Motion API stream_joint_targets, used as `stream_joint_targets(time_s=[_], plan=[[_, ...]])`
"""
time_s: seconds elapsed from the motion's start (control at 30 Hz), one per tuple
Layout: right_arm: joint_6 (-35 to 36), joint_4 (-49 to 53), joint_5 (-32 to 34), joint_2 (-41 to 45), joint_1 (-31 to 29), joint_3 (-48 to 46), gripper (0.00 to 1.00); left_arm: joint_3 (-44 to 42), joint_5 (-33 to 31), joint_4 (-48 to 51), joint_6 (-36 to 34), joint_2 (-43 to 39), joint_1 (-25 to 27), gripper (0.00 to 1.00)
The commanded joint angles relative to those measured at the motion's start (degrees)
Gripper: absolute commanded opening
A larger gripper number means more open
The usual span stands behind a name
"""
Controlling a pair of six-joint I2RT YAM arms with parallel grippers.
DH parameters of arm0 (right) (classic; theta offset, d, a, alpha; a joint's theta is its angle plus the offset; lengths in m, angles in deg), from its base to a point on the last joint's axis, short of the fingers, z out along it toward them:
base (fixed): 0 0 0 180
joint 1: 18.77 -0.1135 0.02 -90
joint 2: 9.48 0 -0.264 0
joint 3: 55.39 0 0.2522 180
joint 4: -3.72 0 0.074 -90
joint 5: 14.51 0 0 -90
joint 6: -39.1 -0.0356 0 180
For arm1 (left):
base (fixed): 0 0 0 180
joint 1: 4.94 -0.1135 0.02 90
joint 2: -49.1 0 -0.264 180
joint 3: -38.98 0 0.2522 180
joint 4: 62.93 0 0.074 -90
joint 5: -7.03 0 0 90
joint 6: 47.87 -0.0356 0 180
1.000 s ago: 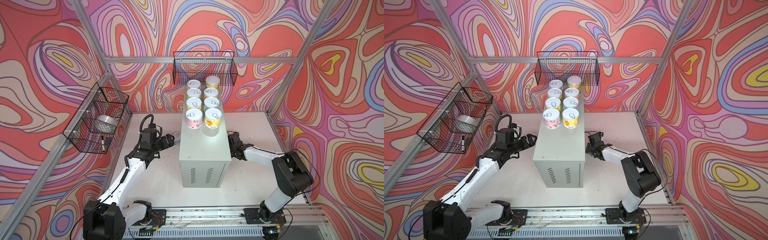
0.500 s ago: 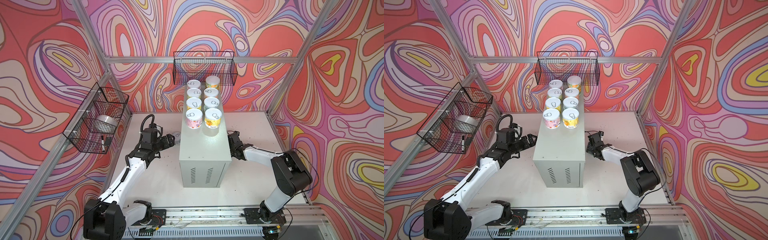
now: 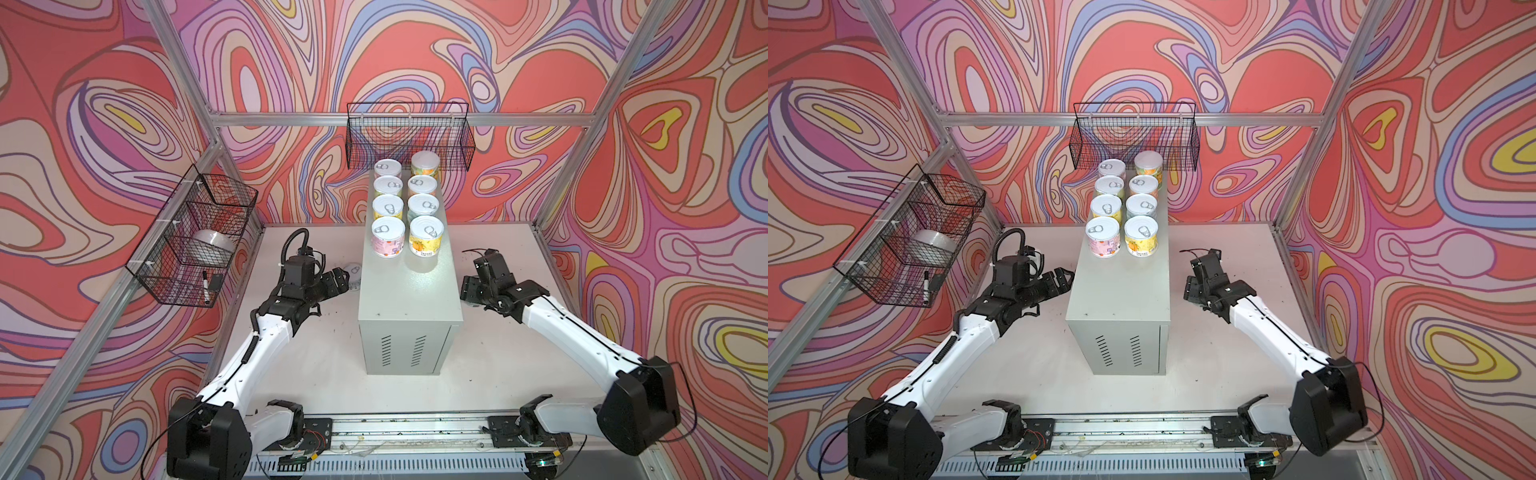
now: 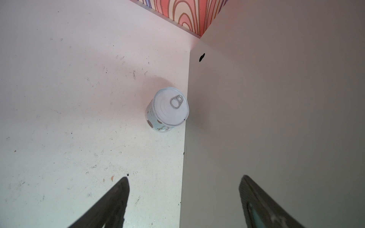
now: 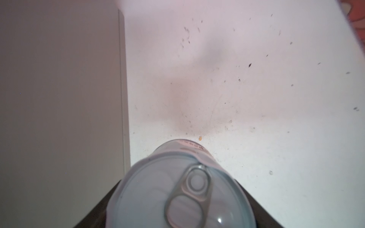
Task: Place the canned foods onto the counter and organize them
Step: 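Lift the white can with the right gripper up over the cabinet top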
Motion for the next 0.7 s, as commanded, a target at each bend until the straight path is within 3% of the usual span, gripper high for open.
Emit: stream_joint_targets(time_s=[0.0,0.33,0.57,0.67], plan=[[3.3,11.3,2.0,4.5,0.0,9.0,0.00,1.9,-0.9,2.2,-0.6,-0.5,0.3,0.88],[9.3,34.9,1.7,-0.1,-1.7,46.7,0.00,2.5,-0.6,2.2,-0.7,-0.6,0.2,0.88],[9.3,47.6,3.7,-9.0,-9.8,72.5,0.00,3.2,-0.5,2.9,-0.9,-1.2,0.2,0.87],[8.8,50.9,6.5,-12.5,-15.0,79.4,0.00,3.8,-0.5,3.5,-1.1,-1.4,0.2,0.88]])
